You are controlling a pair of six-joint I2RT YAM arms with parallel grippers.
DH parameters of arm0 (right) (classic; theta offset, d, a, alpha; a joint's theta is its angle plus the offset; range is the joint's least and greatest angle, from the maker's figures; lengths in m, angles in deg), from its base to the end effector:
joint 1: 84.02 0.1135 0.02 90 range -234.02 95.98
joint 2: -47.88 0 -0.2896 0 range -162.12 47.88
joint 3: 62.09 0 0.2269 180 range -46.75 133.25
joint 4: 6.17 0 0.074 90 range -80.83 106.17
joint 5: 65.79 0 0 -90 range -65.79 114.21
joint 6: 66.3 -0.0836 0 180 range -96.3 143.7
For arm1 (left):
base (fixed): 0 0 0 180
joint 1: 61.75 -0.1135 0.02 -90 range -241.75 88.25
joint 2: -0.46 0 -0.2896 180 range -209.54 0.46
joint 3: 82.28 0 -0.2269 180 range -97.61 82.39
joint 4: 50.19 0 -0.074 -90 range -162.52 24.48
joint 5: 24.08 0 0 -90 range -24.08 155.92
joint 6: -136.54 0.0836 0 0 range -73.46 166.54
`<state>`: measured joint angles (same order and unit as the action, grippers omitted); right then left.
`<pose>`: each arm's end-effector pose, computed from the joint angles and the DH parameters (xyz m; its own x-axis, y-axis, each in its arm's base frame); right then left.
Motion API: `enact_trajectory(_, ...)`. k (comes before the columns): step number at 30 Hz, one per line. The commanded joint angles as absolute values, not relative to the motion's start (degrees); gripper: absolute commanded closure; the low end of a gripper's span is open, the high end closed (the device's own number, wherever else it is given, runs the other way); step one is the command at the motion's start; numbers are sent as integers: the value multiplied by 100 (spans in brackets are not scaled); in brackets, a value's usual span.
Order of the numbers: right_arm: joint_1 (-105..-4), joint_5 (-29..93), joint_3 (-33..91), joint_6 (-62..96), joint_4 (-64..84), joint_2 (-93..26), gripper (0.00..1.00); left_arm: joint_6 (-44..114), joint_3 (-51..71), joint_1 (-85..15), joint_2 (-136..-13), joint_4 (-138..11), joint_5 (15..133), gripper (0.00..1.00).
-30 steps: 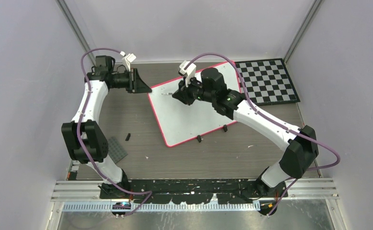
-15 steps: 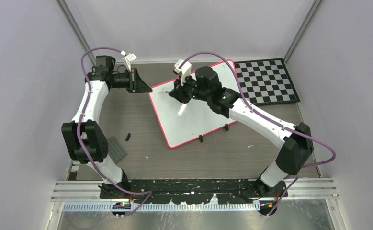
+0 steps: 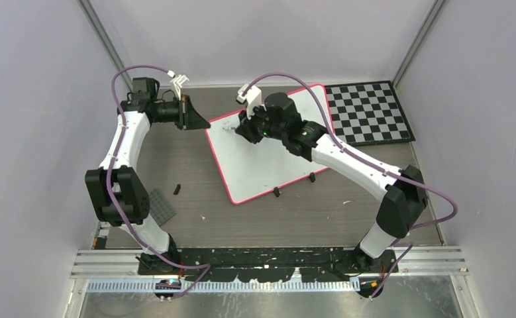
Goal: Write a sentence on the whiteboard
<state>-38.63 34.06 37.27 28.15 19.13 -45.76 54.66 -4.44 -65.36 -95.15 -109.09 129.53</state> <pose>0.2788 0.3030 0.3727 -0.1714 -0.2826 -0.9438 -0.8304 0.5569 -0.0159 0.3457 -0.0532 0.3396 -0.7091 0.0182 -0.7049 0.6245 0.4803 -0.6159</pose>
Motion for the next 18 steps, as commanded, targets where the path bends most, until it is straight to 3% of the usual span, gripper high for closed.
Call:
enact_trajectory(1, -3816, 3186, 4047, 2889, 1752, -4575, 100, 5519, -427, -6523, -9396, -10954, 13030, 100)
enact_trajectory(18, -3712, 3342, 4263, 2956, 1826, -4870, 100, 5700, -498, -6524, -9416, -11084, 13052, 100)
